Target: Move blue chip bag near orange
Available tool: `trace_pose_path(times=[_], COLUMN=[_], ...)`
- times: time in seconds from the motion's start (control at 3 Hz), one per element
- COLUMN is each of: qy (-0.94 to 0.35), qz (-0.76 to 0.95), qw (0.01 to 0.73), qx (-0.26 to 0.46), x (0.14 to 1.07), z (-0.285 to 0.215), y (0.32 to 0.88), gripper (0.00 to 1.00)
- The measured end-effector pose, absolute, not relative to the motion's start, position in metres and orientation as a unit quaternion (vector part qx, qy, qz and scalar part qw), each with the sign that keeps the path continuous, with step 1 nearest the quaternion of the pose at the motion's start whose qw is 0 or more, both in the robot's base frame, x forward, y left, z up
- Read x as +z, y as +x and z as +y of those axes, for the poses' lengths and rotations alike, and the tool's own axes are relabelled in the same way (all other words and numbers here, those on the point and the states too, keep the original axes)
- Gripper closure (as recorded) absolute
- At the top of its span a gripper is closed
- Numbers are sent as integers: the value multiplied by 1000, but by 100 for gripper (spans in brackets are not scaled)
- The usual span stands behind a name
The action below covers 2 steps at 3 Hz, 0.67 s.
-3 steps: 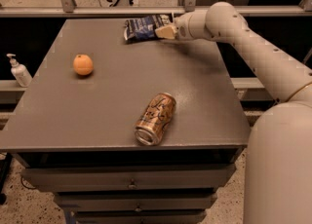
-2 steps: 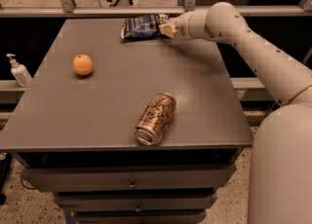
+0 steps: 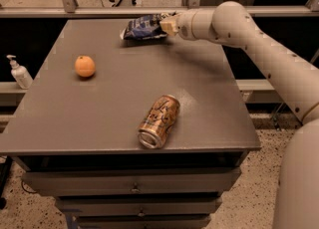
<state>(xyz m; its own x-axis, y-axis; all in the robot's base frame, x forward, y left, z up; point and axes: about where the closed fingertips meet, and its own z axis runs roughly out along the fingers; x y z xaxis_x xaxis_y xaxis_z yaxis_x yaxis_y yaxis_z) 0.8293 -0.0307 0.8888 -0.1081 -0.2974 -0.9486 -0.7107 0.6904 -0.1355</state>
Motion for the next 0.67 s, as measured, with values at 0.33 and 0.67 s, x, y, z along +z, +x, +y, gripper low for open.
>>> trace_pose_path(times=[0.33,0.67], qy=[-358,-358], qz=[712,707], qw=[567,560], qx=[207,242], x=[892,885], z=[-16,4], y=[813,796], gripper=[100,100])
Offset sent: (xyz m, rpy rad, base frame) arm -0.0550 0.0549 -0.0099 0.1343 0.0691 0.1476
